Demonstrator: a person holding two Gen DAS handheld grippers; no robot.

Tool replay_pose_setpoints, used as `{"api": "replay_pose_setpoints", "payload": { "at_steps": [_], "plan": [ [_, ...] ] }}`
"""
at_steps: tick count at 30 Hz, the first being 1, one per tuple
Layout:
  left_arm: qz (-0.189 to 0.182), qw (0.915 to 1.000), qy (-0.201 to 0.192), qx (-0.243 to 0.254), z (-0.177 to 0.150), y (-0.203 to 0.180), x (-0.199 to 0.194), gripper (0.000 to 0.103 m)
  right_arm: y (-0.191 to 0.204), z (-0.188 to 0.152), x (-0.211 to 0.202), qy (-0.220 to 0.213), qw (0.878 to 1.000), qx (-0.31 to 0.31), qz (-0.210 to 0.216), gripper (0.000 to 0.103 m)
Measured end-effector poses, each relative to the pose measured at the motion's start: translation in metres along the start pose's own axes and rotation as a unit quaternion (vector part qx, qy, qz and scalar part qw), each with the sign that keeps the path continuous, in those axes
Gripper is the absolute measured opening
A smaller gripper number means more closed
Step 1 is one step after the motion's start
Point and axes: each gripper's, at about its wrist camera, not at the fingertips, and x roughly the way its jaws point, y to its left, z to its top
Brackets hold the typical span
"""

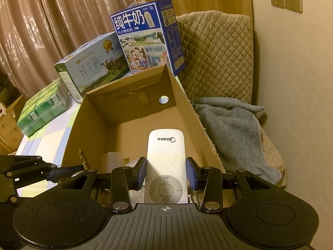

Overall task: Organize rigid objects
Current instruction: 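Lower the hair clip into the box and open the left gripper while the right holds the remote, then lower the white remote into the box and open the right gripper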

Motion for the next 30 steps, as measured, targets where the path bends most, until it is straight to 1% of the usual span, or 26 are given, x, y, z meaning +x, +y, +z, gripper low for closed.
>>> {"api": "replay_pose_setpoints", "payload": {
  "at_steps": [4, 16, 30],
  "plan": [
    [0.002, 1.0, 0.003, 0.003, 0.001, -0.001, 0.003, 0.026, 0.0, 0.0, 0.0, 0.0, 1.0, 0.001, 0.0, 0.037],
    [0.02, 0.9989, -0.022, -0.036, -0.001, 0.012, -0.013, 0.027, 0.001, 0.0, -0.005, -0.004, 1.0, 0.004, 0.002, 0.037],
    [0.022, 0.998, -0.036, -0.048, -0.002, 0.012, -0.029, 0.027, 0.012, 0.001, -0.01, -0.006, 1.0, 0.0, 0.01, 0.037]
  ]
}}
